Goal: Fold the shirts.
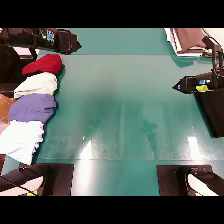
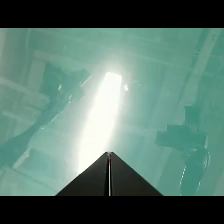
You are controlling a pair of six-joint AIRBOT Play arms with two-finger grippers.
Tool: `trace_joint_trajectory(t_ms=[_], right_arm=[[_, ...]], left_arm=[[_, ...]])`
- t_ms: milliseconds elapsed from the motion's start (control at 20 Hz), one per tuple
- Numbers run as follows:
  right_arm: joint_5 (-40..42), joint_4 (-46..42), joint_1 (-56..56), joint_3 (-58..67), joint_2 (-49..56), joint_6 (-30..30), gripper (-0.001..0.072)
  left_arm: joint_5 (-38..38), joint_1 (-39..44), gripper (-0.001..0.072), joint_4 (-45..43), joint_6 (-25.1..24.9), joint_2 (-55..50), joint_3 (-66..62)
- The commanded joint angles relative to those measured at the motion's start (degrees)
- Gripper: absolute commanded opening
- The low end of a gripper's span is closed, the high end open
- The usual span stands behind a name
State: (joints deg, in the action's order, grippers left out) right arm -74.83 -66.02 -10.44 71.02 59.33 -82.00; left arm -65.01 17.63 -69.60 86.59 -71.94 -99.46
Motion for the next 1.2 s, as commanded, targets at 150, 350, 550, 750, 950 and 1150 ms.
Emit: trace_joint_trajectory(t_ms=[150, 350, 550, 750, 950, 1150], right_arm=[[-0.22, 0.02, -0.09, 0.04, -0.02, -0.02, 0.0021], [-0.2, 0.04, -0.09, 0.04, -0.02, 0.0, 0.0021], [-0.17, 0.04, -0.09, 0.04, -0.02, 0.0, 0.0021], [-0.15, 0.02, -0.09, 0.04, 0.02, -0.02, 0.0021], [-0.2, 0.04, -0.09, 0.04, 0.02, 0.0, 0.0021], [-0.15, 0.04, -0.09, 0.04, 0.02, 0.0, 0.0021]], left_arm=[[0.02, 0.0, 0.0026, -0.02, 0.0, 0.04, 0.0], [0.02, 0.0, 0.0026, -0.02, 0.0, 0.04, 0.0], [0.11, 0.0, 0.0026, 0.02, 0.02, 0.04, 0.0], [7.63, -0.17, 0.0347, -4.59, -3.67, -0.07, 0.0], [10.19, -2.34, 0.0544, -28.89, 6.19, -4.17, 0.0], [9.49, -12.09, 0.0544, -29.4, 8.15, -14.62, 0.0]])
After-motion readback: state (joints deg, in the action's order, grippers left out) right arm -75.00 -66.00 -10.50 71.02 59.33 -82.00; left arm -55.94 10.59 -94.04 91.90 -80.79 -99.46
